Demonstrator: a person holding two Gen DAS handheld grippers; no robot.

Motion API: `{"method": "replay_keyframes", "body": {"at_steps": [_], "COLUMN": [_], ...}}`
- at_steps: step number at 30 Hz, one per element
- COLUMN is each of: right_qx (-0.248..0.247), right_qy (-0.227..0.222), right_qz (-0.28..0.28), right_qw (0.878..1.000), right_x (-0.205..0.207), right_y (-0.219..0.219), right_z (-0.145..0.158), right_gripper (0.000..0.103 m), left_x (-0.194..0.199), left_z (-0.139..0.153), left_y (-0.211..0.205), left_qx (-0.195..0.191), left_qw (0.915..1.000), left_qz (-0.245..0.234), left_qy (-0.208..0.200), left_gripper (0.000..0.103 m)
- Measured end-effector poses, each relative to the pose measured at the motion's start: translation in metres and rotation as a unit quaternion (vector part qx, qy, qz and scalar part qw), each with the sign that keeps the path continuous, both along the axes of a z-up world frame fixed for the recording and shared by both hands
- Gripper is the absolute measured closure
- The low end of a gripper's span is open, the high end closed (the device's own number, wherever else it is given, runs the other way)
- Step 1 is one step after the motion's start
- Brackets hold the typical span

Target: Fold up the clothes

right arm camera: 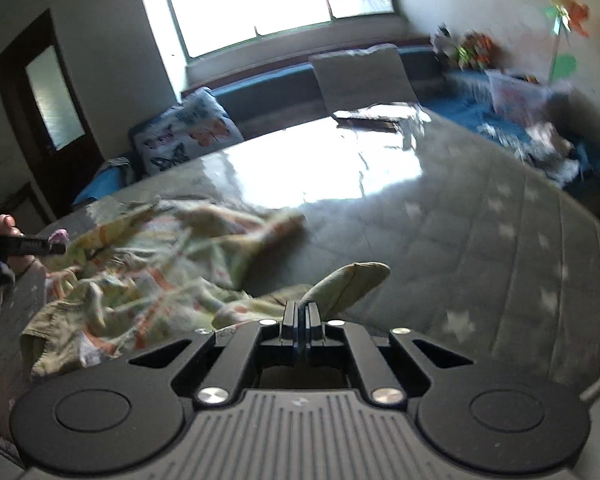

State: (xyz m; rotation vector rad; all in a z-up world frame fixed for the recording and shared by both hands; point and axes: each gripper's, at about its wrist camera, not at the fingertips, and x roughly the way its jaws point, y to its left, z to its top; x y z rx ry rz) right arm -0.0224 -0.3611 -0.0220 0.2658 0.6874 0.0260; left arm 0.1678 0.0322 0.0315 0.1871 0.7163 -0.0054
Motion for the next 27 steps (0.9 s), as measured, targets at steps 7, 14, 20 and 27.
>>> {"method": "replay_keyframes", "body": {"at_steps": [7, 14, 20, 27], "right_qx": [0.005, -0.008, -0.026, -0.033], "right_qy": [0.019, 0.016, 0.015, 0.039], "right_qz": [-0.02, -0.036, -0.046, -0.053], "right_qw": [1.0, 0.999, 0.999, 0.997], "right_x": [0.0, 0.004, 0.003, 0.011], "right_y": [-0.007, -0.012, -0.021, -0.029], "right_z": [-0.019, -0.022, -0.019, -0.019], "right_gripper": [0.101, 0.101, 0.101, 0.098], "left_x": [0.035, -0.004, -0.071, -0.136], "left_z": [-0.032, -0.02, -0.026, -0.036], "left_y": [0.0, 0.044, 0.079, 0.084], "left_qx": [0.02, -0.027, -0.069, -0.088], "left_qw": [0.9994, 0.9972, 0.9905, 0.9875], "left_qz": [0.006, 0.071, 0.118, 0.119], "left_qy": [0.03, 0.0, 0.018, 0.054], "left_gripper": [0.096, 0.099, 0.099, 0.089]}}
